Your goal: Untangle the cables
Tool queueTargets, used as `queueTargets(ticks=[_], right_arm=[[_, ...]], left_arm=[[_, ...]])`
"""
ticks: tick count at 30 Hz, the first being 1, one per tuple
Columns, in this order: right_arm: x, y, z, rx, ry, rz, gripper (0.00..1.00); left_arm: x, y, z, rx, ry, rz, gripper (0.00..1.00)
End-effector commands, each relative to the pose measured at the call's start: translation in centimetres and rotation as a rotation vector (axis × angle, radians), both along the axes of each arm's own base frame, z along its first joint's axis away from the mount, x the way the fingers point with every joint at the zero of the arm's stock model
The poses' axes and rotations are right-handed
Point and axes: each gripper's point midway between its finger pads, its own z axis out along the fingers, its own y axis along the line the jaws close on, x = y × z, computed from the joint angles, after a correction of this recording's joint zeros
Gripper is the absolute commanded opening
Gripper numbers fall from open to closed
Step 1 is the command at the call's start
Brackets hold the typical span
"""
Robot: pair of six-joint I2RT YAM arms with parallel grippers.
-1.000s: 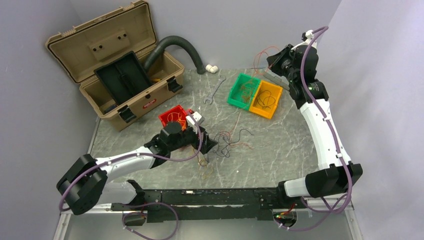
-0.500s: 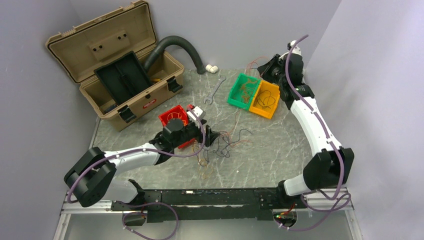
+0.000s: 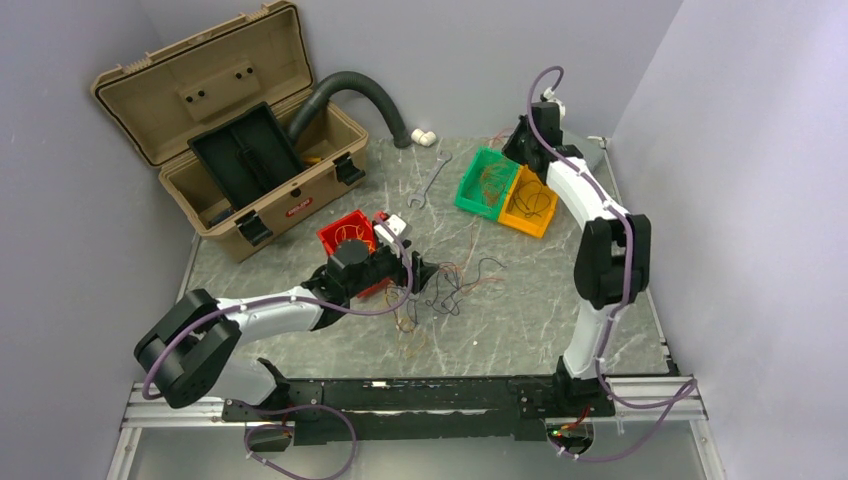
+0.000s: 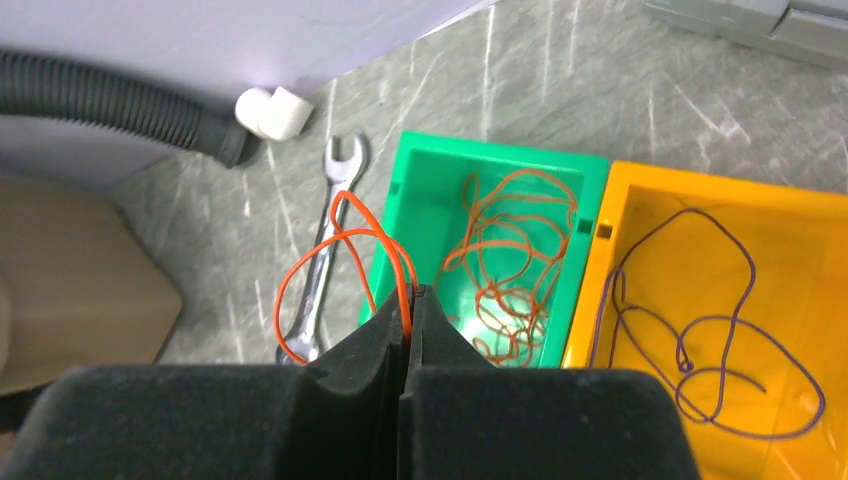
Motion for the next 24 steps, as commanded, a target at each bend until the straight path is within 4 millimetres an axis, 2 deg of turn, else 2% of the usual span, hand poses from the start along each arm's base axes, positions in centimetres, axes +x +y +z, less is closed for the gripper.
queueTargets(ticks=[1, 5, 9, 12, 16, 18, 19, 21, 22, 24], right_arm=[[3.0, -0.8, -0.3, -0.054, -0.022, -0.063, 0.00], [4.3, -0.5, -4.2, -0.143, 0.068, -0.092, 0.00], [4.3, 1.1, -8.8, -0.228, 0.154, -0.090, 0.00], [4.0, 1.4, -11.0, -0.283, 0.191, -0.119, 0.00], [4.0, 1.8, -13.0, -0.299, 0.232, -0.127, 0.02], [4.0, 2.3, -12.9, -0.287, 0.241, -0.093, 0.11], [4.0, 2.6, -12.3, -0.281, 0.237, -0.071, 0.21], [3.7, 3.0, -10.4, -0.267, 0.201, -0.051, 0.49], [3.4, 3.3, -9.2, -0.252, 0.175, -0.033, 0.58], [2.8, 3.5, -6.8, -0.226, 0.119, -0.018, 0.65]], left_arm=[[1.3, -0.5, 1.6, -0.008, -0.042, 0.029, 0.98], [1.1, -0.3, 2.2, -0.017, -0.048, 0.032, 0.98], [1.2, 0.0, 2.4, -0.003, -0.050, 0.041, 0.98], [1.4, 0.1, 2.2, 0.022, -0.040, 0.052, 0.98], [1.6, 0.3, 2.3, 0.026, -0.039, 0.067, 0.98], [1.5, 0.4, 2.4, 0.028, -0.040, 0.067, 0.98], [1.5, 0.4, 2.4, 0.026, -0.041, 0.069, 0.99], [1.5, 0.4, 2.5, 0.026, -0.046, 0.066, 0.98], [1.5, 0.4, 2.5, 0.029, -0.046, 0.064, 0.98], [1.5, 0.3, 2.5, 0.033, -0.045, 0.057, 0.97]])
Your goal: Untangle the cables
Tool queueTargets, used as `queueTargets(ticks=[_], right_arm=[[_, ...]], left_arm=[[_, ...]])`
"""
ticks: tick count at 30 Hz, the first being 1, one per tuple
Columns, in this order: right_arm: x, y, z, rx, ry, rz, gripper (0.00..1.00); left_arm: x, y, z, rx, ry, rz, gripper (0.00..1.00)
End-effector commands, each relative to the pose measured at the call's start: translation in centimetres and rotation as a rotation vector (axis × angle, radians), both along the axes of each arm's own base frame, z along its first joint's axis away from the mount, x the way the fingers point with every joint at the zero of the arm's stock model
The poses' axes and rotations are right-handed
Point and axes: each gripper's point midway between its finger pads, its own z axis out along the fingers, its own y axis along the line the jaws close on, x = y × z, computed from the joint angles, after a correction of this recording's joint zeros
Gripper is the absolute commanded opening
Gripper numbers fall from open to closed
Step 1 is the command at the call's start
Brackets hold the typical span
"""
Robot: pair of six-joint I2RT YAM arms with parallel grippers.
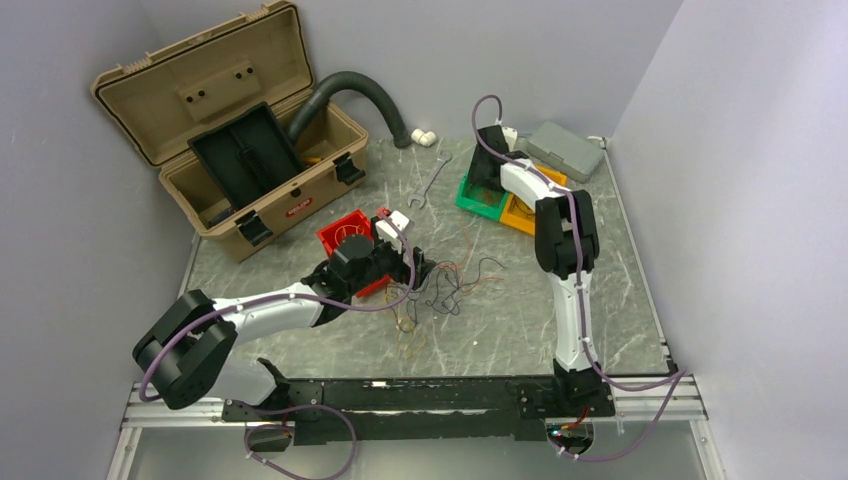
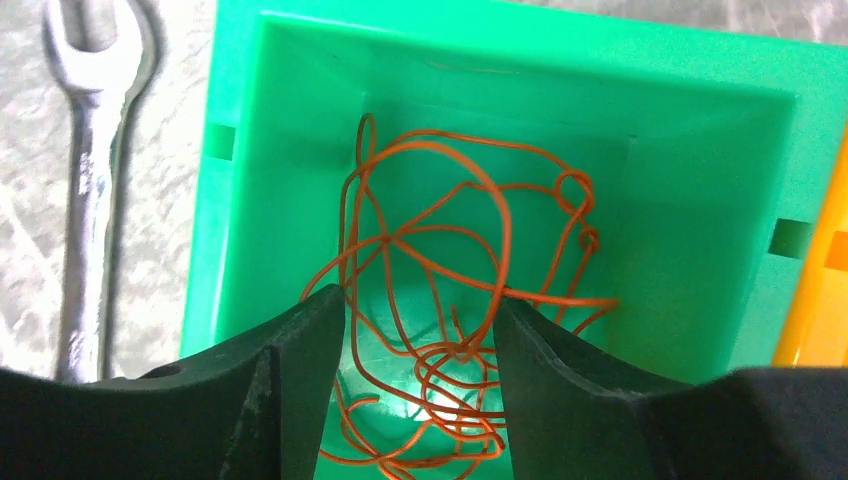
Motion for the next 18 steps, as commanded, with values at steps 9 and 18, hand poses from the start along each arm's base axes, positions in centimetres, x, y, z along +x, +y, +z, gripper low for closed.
queueTargets(ticks=[9, 18], right_arm=[[-4.6, 0.9, 12.5, 0.143, -0.180, 0.119, 0.86], [-5.7, 0.8, 10.5, 0.151, -0.150, 0.114, 0.81]], left_arm=[[0.4, -0.5, 3.0, -0.023, -0.067, -0.009, 0.98], [0.7, 0.2, 3.2, -0.003, -0.084, 0.022, 0.98]])
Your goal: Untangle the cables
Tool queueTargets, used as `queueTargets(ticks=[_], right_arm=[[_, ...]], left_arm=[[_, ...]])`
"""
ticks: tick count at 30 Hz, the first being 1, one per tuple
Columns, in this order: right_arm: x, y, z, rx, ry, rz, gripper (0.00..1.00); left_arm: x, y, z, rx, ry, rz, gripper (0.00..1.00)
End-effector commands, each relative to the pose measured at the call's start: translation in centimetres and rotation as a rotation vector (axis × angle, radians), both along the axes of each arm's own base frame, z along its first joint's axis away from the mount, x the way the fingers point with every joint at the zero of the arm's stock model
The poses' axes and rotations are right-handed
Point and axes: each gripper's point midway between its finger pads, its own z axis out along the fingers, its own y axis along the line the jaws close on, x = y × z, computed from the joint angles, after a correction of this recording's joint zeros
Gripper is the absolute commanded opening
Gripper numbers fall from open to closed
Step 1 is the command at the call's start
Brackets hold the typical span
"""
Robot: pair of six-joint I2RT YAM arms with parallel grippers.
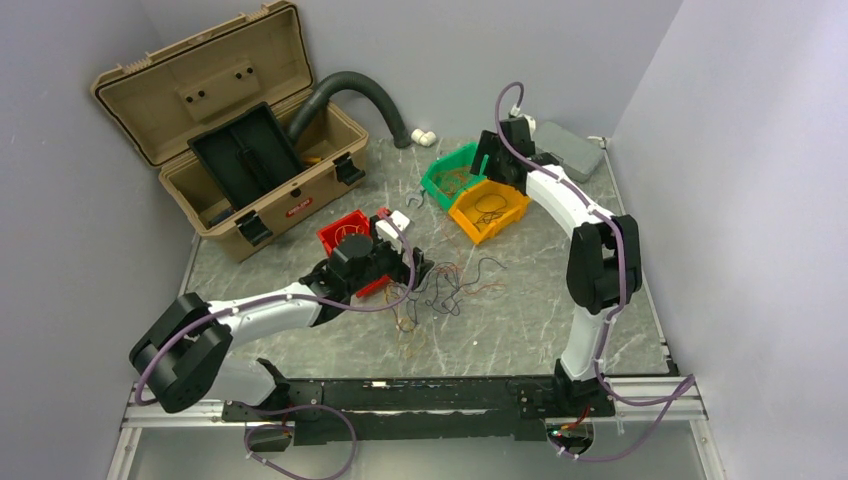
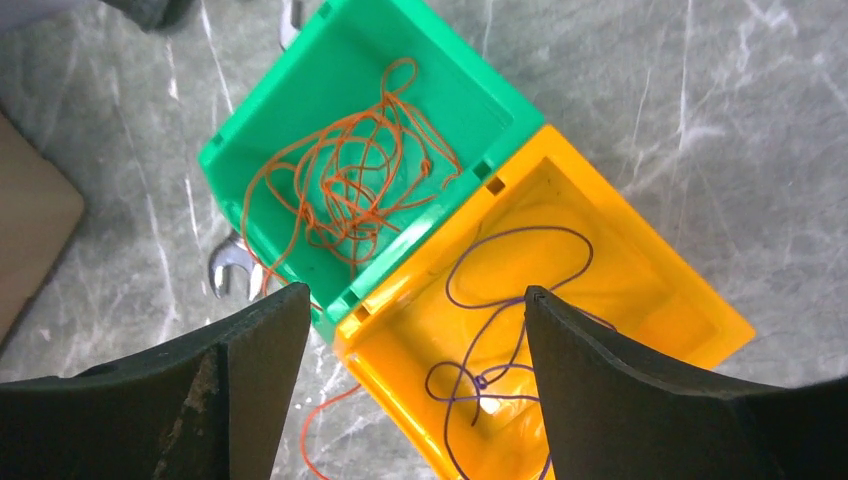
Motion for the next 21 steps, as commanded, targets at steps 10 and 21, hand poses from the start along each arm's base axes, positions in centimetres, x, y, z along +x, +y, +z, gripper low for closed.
queueTargets(ticks=[10, 21], right_arm=[[-0.1, 2.3, 0.4, -0.012, 0.005, 0.084, 0.81], [-5.5, -0.6, -5.7, -0.071, 0.137, -0.012, 0.60]], left_arm=[[0.5, 0.4, 3.7, -0.062, -0.076, 0.042, 0.99], [1.2, 1.9, 3.6, -0.074, -0.065, 0.122, 0.99]])
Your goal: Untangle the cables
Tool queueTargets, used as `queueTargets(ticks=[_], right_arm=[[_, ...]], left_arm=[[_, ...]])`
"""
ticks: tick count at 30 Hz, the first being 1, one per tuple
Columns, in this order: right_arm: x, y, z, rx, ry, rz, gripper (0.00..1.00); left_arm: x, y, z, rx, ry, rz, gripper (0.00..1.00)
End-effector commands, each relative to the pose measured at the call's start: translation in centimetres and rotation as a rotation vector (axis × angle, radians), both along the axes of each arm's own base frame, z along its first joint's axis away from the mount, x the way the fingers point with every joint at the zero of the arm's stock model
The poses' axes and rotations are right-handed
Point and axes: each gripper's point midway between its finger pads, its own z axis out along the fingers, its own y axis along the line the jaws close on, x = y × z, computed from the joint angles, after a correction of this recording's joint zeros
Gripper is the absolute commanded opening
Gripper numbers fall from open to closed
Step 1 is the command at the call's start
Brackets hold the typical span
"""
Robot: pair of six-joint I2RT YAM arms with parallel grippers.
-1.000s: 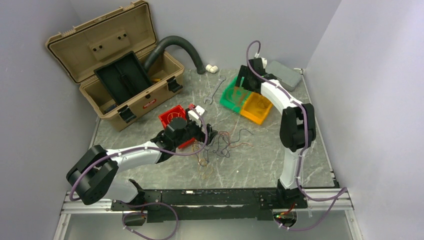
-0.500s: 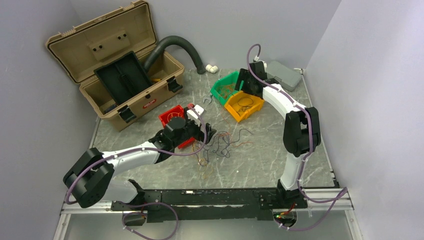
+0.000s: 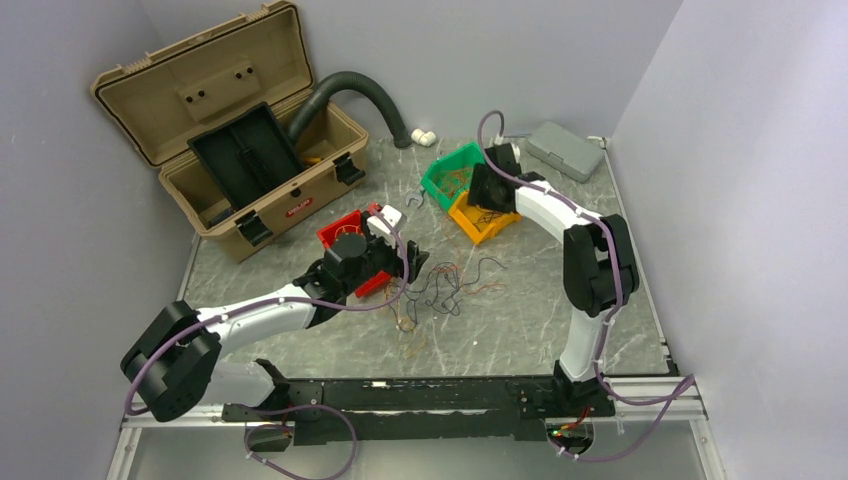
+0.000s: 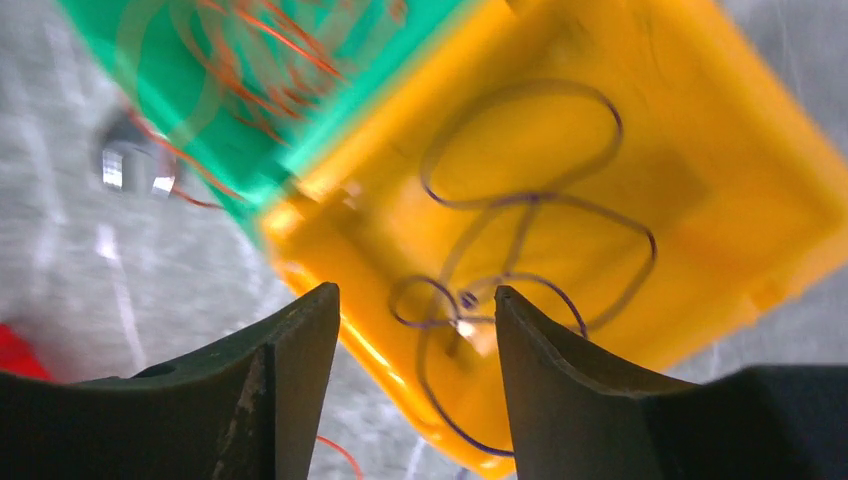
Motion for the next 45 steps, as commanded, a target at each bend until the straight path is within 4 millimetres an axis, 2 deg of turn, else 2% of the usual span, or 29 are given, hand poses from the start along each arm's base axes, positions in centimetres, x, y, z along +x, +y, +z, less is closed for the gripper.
queueTargets(ticks=[1, 4, 7, 12, 14, 16, 20, 24, 26, 29, 33, 34, 37, 41, 45], right_arm=[[-1.9, -3.5, -1.2, -0.030, 0.025, -0.105, 0.59], [-1.6, -6.3, -3.0, -0.012, 0.072, -0.142, 0.57], [-0.7, -8.7, -3.5, -0.044, 0.076, -0.186, 0.57], [1.1, -12.9, -2.9, -0.098, 0.076, -0.234, 0.59], [1.6, -13.9, -2.8, -0.115, 0.101, -0.230, 0.60], [2.7, -14.2, -1.3, -0.134, 0.097, -0.219, 0.63], [2.3, -12.6, 2.7, -0.111, 0.015, -0.162, 0.75], [0.6, -9.1, 6.0, -0.091, -0.041, -0.070, 0.83], [-0.8, -7.2, 6.8, -0.116, -0.048, -0.030, 0.84], [-3.2, -4.2, 7.4, -0.131, -0.082, 0.026, 0.85], [-5.8, -2.2, 8.5, -0.069, -0.119, 0.079, 0.85], [-6.7, -1.8, 8.3, -0.048, -0.123, 0.096, 0.86], [-8.8, -0.1, 9.4, 0.057, -0.180, 0.120, 0.88], [-10.9, 2.7, 8.9, 0.189, -0.198, 0.136, 0.89], [-11.6, 3.4, 7.0, 0.242, -0.185, 0.076, 0.86]], left_arm=[[0.4, 0.6, 1.8, -0.049, -0.031, 0.043, 0.99], [0.5, 0.8, 1.8, -0.052, -0.027, 0.053, 0.98], [0.4, 1.0, 2.0, -0.057, -0.029, 0.060, 0.98], [0.5, 1.5, 2.1, -0.059, -0.037, 0.081, 0.98], [0.5, 1.5, 2.0, -0.057, -0.037, 0.080, 0.98], [0.7, 1.5, 1.9, -0.056, -0.036, 0.086, 0.98], [0.7, 1.3, 1.8, -0.053, -0.027, 0.077, 0.98], [0.9, 1.9, 1.8, -0.044, -0.043, 0.101, 0.99], [0.9, 1.8, 1.9, -0.043, -0.034, 0.097, 0.99], [0.8, 1.8, 2.1, -0.041, -0.032, 0.093, 0.99], [1.3, 3.9, 2.5, -0.066, -0.048, 0.202, 0.99], [1.1, 4.2, 2.6, -0.080, -0.050, 0.212, 0.99], [0.5, 4.5, 3.3, -0.114, -0.080, 0.204, 0.99], [0.4, 4.2, 3.3, -0.122, -0.075, 0.185, 0.99], [0.4, 4.0, 3.5, -0.094, -0.085, 0.171, 0.99]])
